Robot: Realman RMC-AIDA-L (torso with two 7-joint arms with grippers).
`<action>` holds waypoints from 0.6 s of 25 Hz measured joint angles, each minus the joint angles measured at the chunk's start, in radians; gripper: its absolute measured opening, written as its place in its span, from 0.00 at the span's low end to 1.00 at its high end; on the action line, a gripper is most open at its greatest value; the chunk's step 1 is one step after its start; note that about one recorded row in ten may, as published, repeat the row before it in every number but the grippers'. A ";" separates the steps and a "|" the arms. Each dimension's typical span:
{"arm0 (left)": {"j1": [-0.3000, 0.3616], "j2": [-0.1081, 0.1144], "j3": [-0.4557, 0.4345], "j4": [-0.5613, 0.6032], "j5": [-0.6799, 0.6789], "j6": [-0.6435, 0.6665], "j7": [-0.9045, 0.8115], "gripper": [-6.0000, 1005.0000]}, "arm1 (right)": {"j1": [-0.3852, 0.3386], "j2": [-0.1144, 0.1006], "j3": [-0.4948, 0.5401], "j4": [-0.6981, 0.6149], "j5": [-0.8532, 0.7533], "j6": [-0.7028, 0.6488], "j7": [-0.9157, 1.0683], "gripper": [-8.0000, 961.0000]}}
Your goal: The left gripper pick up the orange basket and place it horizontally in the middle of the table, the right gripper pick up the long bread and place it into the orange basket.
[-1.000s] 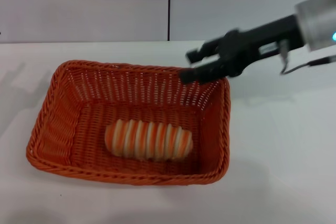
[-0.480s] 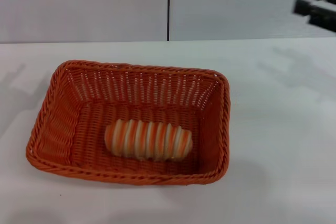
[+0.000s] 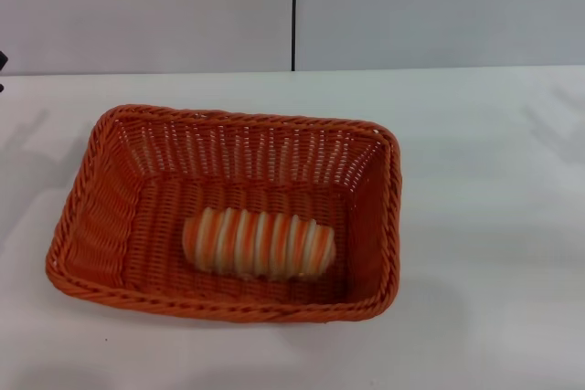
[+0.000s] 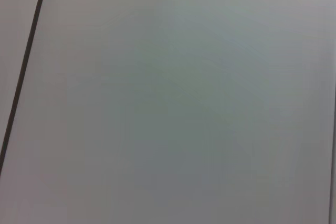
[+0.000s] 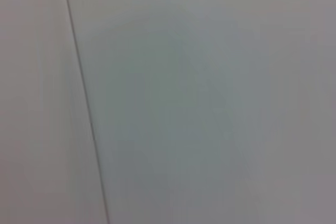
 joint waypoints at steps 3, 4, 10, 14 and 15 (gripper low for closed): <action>-0.004 0.000 0.000 -0.001 0.000 -0.003 0.010 0.72 | -0.002 0.001 0.030 0.041 0.022 -0.021 -0.082 0.70; -0.005 0.000 0.000 -0.001 0.000 -0.003 0.012 0.72 | -0.006 0.001 0.051 0.073 0.062 -0.048 -0.137 0.70; -0.006 -0.001 0.000 -0.001 0.000 -0.001 0.013 0.72 | -0.013 0.002 0.069 0.182 0.200 -0.112 -0.290 0.70; -0.002 -0.002 0.000 -0.010 0.000 0.002 0.014 0.72 | -0.011 0.002 0.072 0.205 0.220 -0.125 -0.309 0.69; -0.002 -0.002 0.000 -0.010 0.000 0.002 0.014 0.72 | -0.010 0.001 0.072 0.207 0.220 -0.124 -0.310 0.69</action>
